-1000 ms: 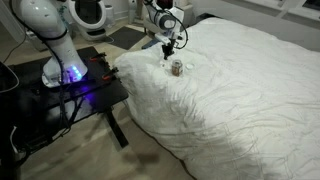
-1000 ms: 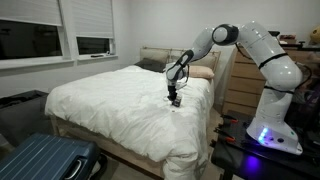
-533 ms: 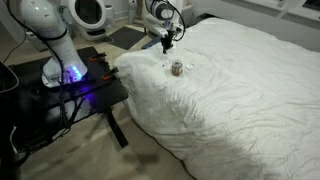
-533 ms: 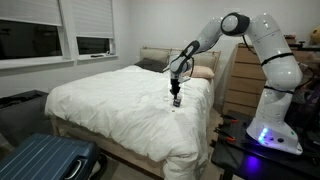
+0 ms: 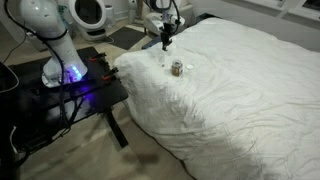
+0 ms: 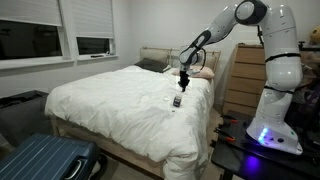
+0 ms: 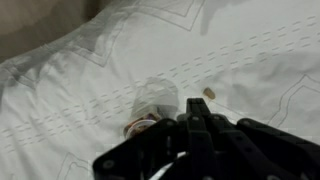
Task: Take the objects from the bed and put them in the bottle
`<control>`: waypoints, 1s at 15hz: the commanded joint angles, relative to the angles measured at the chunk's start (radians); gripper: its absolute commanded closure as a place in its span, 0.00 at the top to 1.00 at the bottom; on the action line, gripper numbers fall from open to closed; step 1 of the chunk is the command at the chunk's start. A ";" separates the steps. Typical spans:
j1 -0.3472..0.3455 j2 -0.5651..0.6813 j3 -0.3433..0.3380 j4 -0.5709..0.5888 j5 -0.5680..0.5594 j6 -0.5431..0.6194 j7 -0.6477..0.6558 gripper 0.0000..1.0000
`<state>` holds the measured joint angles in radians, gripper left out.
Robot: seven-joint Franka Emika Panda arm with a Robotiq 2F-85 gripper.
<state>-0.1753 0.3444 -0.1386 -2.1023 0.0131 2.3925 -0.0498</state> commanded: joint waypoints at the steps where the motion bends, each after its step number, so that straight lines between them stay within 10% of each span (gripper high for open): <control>1: -0.009 -0.091 -0.044 -0.087 -0.028 0.054 0.032 0.00; 15: -0.050 0.040 -0.086 0.015 -0.029 0.127 0.007 0.00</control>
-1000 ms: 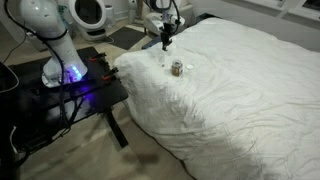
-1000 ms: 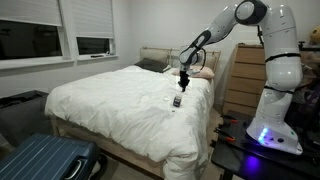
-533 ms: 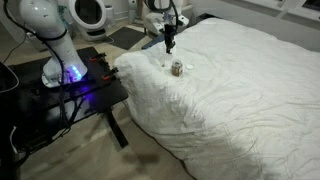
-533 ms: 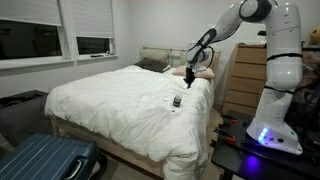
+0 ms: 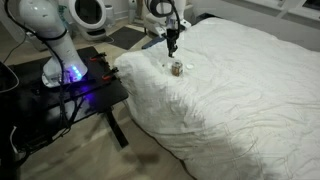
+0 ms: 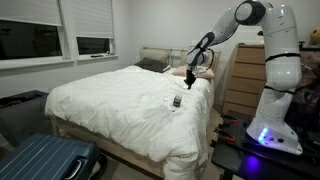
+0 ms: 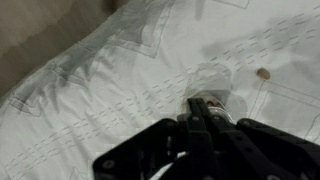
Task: Take the objects from the bed and put them in the bottle
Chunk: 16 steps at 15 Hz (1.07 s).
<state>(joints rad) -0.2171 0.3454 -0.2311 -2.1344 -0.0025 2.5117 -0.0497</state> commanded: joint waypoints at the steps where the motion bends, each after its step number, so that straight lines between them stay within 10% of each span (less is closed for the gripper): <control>1: -0.010 0.049 0.008 0.058 -0.013 0.011 0.004 0.00; 16: -0.024 0.207 0.067 0.214 0.008 0.020 -0.032 0.00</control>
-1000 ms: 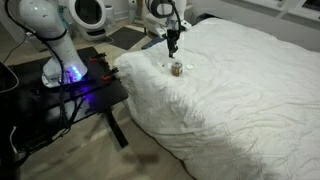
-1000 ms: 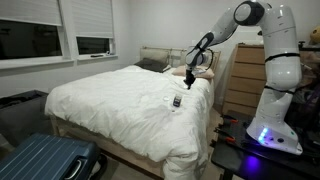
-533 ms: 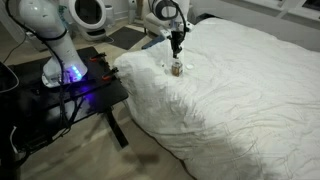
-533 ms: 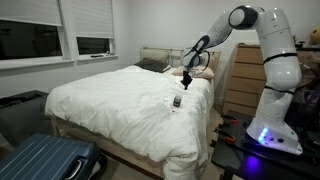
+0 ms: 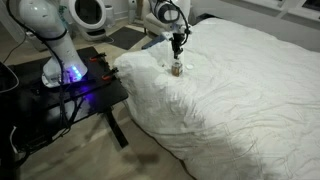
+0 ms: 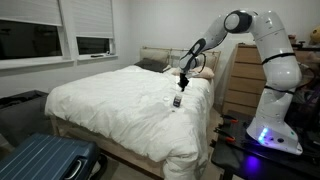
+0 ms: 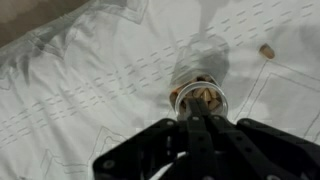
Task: Take the objects from the bed and put them in the bottle
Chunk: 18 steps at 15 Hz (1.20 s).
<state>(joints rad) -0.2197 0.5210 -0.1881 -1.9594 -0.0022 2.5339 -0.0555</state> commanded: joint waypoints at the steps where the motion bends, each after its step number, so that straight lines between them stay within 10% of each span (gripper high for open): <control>1: -0.022 0.039 0.027 0.046 0.008 -0.004 -0.028 0.00; 7: -0.029 0.080 0.036 0.077 0.005 -0.009 -0.030 0.00; 8: -0.029 0.085 0.037 0.082 0.006 -0.010 -0.029 0.26; 18: -0.023 0.037 0.053 0.058 0.004 -0.014 -0.054 0.95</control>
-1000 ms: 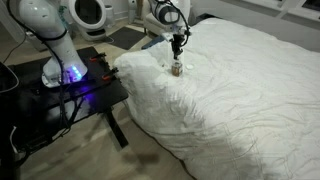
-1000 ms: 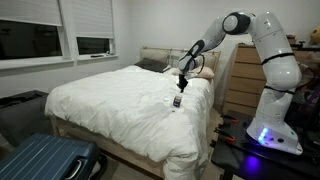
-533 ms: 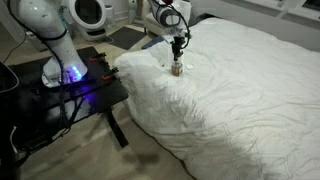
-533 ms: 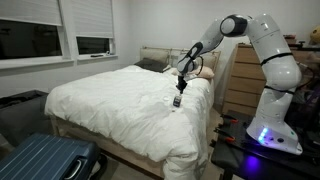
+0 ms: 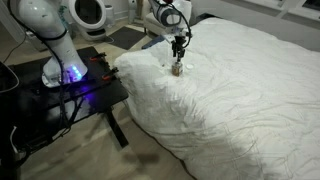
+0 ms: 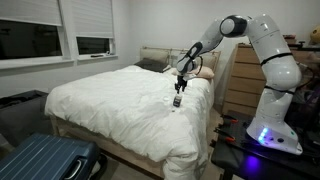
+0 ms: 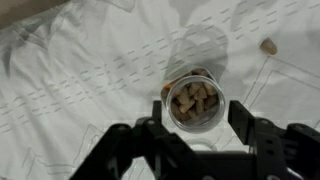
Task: Take the objects from the bed and put them in the bottle
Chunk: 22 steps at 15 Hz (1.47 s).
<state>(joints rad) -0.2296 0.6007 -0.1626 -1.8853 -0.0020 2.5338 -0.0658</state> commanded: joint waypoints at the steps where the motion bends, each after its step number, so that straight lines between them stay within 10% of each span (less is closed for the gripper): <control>1: -0.009 -0.054 0.034 -0.027 0.002 -0.008 -0.056 0.99; 9: -0.007 -0.114 0.145 -0.116 0.047 -0.026 -0.167 1.00; 22: 0.013 -0.115 0.136 -0.238 0.021 0.018 -0.155 1.00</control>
<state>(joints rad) -0.2247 0.5065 -0.0138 -2.0900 0.0207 2.5307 -0.1963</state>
